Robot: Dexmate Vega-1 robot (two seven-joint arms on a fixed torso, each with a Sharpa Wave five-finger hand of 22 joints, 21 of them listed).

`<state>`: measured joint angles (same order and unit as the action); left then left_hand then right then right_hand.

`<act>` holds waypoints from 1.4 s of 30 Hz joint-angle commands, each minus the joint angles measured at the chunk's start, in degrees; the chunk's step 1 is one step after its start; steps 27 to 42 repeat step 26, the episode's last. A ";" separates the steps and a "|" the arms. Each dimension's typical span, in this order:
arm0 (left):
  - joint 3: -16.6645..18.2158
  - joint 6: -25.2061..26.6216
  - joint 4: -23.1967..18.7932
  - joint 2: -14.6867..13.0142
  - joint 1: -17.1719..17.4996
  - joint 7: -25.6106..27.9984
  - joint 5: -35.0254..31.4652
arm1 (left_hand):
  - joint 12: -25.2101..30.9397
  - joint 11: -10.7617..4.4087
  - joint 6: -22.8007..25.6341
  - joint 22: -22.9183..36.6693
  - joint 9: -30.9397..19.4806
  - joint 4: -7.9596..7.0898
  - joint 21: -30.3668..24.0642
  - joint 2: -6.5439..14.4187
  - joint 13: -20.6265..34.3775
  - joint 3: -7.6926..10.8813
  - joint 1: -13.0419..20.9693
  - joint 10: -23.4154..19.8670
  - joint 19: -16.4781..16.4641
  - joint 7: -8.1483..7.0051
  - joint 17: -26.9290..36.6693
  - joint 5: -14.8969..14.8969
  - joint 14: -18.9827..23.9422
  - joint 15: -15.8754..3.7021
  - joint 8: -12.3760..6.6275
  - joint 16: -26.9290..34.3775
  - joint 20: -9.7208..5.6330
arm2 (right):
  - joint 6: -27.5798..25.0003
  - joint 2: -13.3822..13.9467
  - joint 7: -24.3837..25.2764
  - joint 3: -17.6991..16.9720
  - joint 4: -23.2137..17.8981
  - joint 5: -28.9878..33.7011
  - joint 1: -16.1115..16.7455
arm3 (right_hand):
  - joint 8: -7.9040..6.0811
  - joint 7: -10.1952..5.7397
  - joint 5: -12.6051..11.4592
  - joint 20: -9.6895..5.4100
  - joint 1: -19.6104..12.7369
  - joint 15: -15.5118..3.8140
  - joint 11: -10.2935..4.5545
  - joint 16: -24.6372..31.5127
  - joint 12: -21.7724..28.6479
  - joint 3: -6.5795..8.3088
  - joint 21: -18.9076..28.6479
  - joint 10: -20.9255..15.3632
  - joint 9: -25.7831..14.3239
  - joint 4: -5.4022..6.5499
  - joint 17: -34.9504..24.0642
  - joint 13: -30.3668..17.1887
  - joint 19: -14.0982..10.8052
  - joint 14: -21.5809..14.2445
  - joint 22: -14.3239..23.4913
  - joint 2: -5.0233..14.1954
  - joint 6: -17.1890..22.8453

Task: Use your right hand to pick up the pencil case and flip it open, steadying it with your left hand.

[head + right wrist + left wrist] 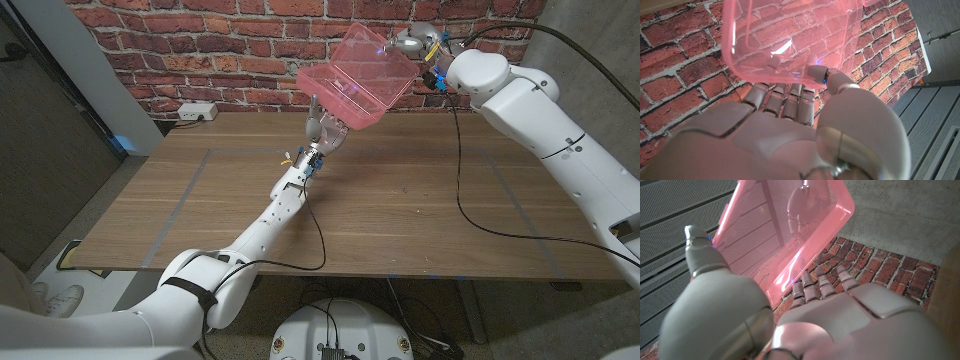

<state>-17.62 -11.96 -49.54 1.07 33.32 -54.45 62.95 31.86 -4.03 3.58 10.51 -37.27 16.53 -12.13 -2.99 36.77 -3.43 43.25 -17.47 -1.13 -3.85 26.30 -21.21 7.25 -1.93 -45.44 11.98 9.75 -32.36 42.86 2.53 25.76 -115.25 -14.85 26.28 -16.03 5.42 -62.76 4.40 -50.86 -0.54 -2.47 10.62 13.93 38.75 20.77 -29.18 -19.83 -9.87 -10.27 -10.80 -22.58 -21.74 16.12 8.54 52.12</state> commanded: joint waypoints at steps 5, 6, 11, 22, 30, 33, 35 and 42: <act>0.51 1.09 -1.15 -1.62 0.41 -1.59 0.99 | 0.05 -8.47 9.67 0.19 -0.06 -10.79 -0.33 10.26 0.14 28.58 6.75 -8.99 0.18 -8.65 0.04 0.03 0.49 -4.39 -5.49 0.38 0.24 | -2.43 0.40 3.81 -0.58 -1.87 -3.58 0.69 | -0.22 -9.06 -0.34 0.02 0.05 0.17 0.29 -0.04 -0.01 0.62 0.64 -0.31 -0.31 0.08 -0.15 -0.23 0.42 -0.40 0.25 0.63 8.99; 0.55 1.27 -1.34 -1.67 0.48 -1.54 1.11 | 0.03 -8.47 9.69 0.19 -0.06 -10.79 -0.32 10.25 0.14 28.59 6.74 -8.99 0.19 -8.65 0.04 0.03 0.50 -4.39 -5.51 0.38 0.19 | -2.61 0.42 3.94 -0.56 -2.01 -3.77 0.71 | -0.25 -9.05 -0.37 -0.01 0.09 0.17 0.30 -0.04 -0.02 0.65 0.71 -0.31 -0.35 0.07 -0.15 -0.23 0.41 -0.43 0.28 0.62 9.06; 0.51 0.94 -2.71 -2.17 1.03 -1.37 1.02 | -0.12 -8.46 9.67 0.19 0.00 -10.75 -0.29 10.20 0.13 28.61 6.70 -8.90 0.20 -8.66 0.02 0.07 0.46 -4.46 -5.52 0.36 0.12 | -2.81 0.50 4.20 -0.29 -2.16 -4.54 0.57 | -0.24 -9.03 -0.44 0.01 0.19 0.20 0.22 -0.07 -0.03 0.74 0.83 -0.34 -0.46 0.04 -0.15 -0.23 0.59 -0.44 0.37 0.58 9.04; -0.30 0.40 -5.12 -2.22 2.51 -0.19 0.94 | -0.37 -8.47 9.65 0.19 0.14 -10.73 -0.18 10.17 0.11 28.67 6.61 -8.82 0.36 -8.65 0.00 0.13 0.41 -4.44 -5.54 0.34 0.03 | -2.86 2.56 6.19 -1.56 -5.10 -5.31 3.17 | -0.25 -9.14 -0.57 0.11 0.38 0.20 0.50 -0.12 -0.08 0.95 1.17 -0.35 -0.69 0.00 -0.15 -0.23 0.73 -0.44 0.56 0.55 9.09; -0.43 -0.20 -6.20 -2.22 3.33 0.51 0.91 | -0.45 -8.48 9.64 0.19 0.18 -10.74 -0.14 10.18 0.11 28.69 6.56 -8.82 0.43 -8.65 -0.01 0.16 0.41 -4.43 -5.55 0.34 -0.03 | -2.34 3.04 6.07 -1.73 -5.06 -5.66 3.60 | -0.24 -9.13 -0.62 0.06 0.46 0.19 0.34 -0.13 -0.10 1.03 1.29 -0.35 -0.78 -0.01 -0.15 -0.23 0.79 -0.45 0.62 0.54 9.06; -0.43 -0.20 -6.20 -2.22 3.33 0.51 0.91 | -0.45 -8.48 9.64 0.19 0.18 -10.74 -0.14 10.18 0.11 28.69 6.56 -8.82 0.43 -8.65 -0.01 0.16 0.41 -4.43 -5.55 0.34 -0.03 | -2.34 3.04 6.07 -1.73 -5.06 -5.66 3.60 | -0.24 -9.13 -0.62 0.06 0.46 0.19 0.34 -0.13 -0.10 1.03 1.29 -0.35 -0.78 -0.01 -0.15 -0.23 0.79 -0.45 0.62 0.54 9.06; -0.43 -0.20 -6.20 -2.22 3.33 0.51 0.91 | -0.45 -8.48 9.64 0.19 0.18 -10.74 -0.14 10.18 0.11 28.69 6.56 -8.82 0.43 -8.65 -0.01 0.16 0.41 -4.43 -5.55 0.34 -0.03 | -2.34 3.04 6.07 -1.73 -5.06 -5.66 3.60 | -0.24 -9.13 -0.62 0.06 0.46 0.19 0.34 -0.13 -0.10 1.03 1.29 -0.35 -0.78 -0.01 -0.15 -0.23 0.79 -0.45 0.62 0.54 9.06; -0.43 -0.20 -6.20 -2.22 3.33 0.51 0.91 | -0.45 -8.48 9.64 0.19 0.18 -10.74 -0.14 10.18 0.11 28.69 6.56 -8.82 0.43 -8.65 -0.01 0.16 0.41 -4.43 -5.55 0.34 -0.03 | -2.34 3.04 6.07 -1.73 -5.06 -5.66 3.60 | -0.24 -9.13 -0.62 0.06 0.46 0.19 0.34 -0.13 -0.10 1.03 1.29 -0.35 -0.78 -0.01 -0.15 -0.23 0.79 -0.45 0.62 0.54 9.06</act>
